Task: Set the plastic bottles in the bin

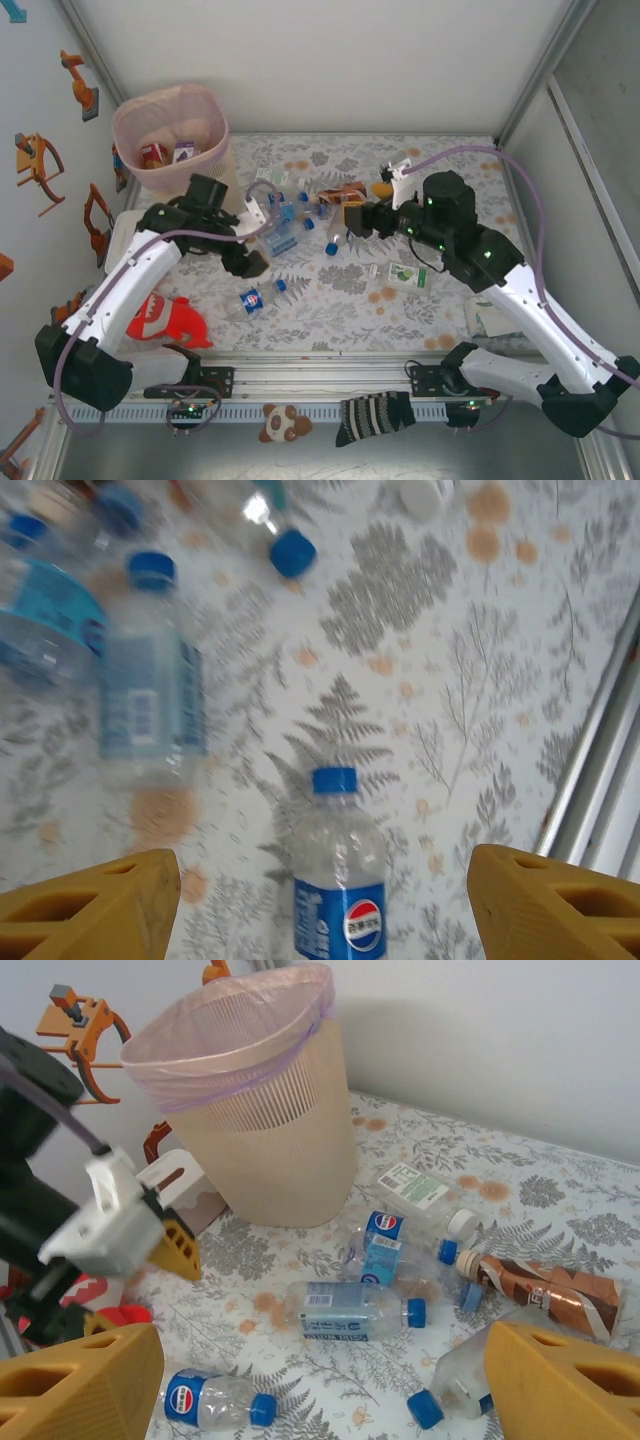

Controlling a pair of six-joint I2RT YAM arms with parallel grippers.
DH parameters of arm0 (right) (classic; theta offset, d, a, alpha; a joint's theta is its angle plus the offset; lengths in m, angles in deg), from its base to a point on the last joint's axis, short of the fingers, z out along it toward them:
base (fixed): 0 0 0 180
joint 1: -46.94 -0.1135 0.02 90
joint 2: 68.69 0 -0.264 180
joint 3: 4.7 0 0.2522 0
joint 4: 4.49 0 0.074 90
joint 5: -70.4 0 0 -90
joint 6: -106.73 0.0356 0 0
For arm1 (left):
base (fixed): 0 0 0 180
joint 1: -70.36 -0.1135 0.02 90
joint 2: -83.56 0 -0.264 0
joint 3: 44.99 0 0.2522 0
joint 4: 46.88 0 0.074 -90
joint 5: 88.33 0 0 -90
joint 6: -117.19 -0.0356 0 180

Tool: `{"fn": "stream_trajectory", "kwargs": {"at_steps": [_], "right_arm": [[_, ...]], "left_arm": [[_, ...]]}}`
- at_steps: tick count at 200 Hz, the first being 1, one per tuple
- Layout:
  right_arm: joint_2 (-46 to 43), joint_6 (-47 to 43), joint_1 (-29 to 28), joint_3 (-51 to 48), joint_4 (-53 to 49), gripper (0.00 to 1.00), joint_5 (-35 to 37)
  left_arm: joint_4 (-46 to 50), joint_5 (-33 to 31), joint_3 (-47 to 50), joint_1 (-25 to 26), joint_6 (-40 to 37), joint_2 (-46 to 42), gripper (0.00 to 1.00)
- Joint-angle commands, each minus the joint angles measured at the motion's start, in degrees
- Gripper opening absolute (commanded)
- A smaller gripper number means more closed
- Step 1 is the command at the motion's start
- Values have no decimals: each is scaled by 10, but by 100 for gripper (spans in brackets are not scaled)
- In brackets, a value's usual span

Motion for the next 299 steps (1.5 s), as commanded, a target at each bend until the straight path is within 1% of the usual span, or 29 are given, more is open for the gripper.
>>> {"fn": "stream_trajectory", "kwargs": {"at_steps": [1,25,64,88,113,131,143,166,209,238,267,299], "right_arm": [[-14,-18,4,-7,8,83,8],[-14,-18,4,-9,8,83,8],[-10,-21,4,-11,10,83,1],[-11,-21,4,-13,11,83,0],[-13,-23,4,-15,11,83,-11],[-18,-23,4,-15,7,83,-13],[-22,-24,5,-16,5,83,-11],[-33,-27,4,-26,10,83,-5],[-41,-25,4,-33,2,83,2],[-45,-27,4,-31,1,83,8],[-47,-25,4,-33,0,83,11],[-49,-22,4,-32,5,83,10]], "left_arm": [[27,-68,28,33,-3,-7,75],[27,-104,64,63,16,-3,75],[8,-169,124,107,30,-6,81],[-18,-185,147,121,42,1,83],[-48,-229,165,130,56,27,86],[-54,-265,160,131,65,62,87],[-49,-262,153,131,69,91,87],[-50,-230,149,136,63,141,87],[-38,-231,129,141,61,211,83],[-20,-229,108,143,64,238,75],[-20,-223,110,143,64,237,70],[-17,-225,110,143,64,234,62]]}}
